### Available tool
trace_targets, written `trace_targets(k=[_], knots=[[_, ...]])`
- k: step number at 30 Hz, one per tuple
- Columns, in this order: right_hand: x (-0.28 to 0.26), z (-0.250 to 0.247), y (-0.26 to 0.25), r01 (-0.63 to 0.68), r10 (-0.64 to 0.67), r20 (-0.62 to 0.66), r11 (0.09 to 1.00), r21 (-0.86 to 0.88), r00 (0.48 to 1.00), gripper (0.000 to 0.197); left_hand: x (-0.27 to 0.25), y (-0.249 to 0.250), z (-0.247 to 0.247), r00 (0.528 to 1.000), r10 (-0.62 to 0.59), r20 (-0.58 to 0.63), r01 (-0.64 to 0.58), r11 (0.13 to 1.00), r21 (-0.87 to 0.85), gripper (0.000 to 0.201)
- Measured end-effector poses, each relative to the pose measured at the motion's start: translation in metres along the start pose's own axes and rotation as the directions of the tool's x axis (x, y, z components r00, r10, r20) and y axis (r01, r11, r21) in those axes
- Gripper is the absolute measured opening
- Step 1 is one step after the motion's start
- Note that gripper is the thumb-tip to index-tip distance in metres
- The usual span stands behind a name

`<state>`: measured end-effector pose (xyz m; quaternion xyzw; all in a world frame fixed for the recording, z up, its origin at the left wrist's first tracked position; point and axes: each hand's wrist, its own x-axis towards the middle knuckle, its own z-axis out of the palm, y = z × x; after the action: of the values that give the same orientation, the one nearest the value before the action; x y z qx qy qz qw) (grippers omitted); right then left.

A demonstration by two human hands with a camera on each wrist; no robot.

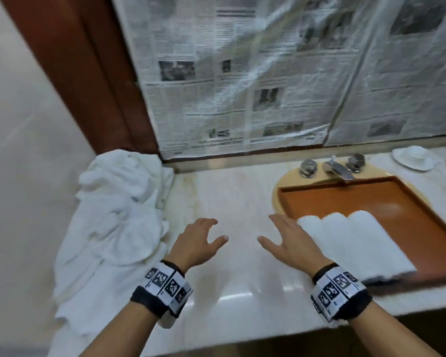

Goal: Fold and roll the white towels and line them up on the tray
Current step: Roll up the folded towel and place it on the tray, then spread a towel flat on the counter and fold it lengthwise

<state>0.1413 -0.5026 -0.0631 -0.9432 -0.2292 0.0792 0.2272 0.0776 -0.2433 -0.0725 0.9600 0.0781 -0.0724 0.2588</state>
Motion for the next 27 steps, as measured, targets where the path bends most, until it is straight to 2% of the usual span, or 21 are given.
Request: trace_targets(k=[6, 13, 18, 23, 27], knots=[[0.027, 0.034, -0.072, 0.142, -0.138, 0.125, 0.99, -0.023, 0.983, 0.074, -0.035, -0.059, -0.034, 0.99, -0.118, -0.078, 0.115, 0.993, -0.038, 0.066], [0.073, 0.07, -0.132, 0.298, -0.293, 0.213, 0.954, 0.008, 0.932, 0.07, -0.053, -0.109, -0.057, 0.946, -0.263, -0.19, 0.263, 0.964, -0.024, 0.062], [0.115, 0.107, -0.164, 0.44, -0.437, 0.253, 0.897, 0.046, 0.863, 0.066, -0.046, -0.147, -0.063, 0.895, -0.382, -0.229, 0.373, 0.924, -0.083, 0.064], [0.153, 0.139, -0.194, 0.545, -0.536, 0.322, 0.836, 0.07, 0.781, 0.062, -0.038, -0.164, -0.057, 0.879, -0.417, -0.232, 0.429, 0.903, 0.003, 0.065], [0.172, 0.165, -0.209, 0.645, -0.593, 0.376, 0.764, -0.017, 0.712, 0.065, -0.039, -0.172, -0.05, 0.868, -0.437, -0.238, 0.456, 0.89, 0.029, 0.068]])
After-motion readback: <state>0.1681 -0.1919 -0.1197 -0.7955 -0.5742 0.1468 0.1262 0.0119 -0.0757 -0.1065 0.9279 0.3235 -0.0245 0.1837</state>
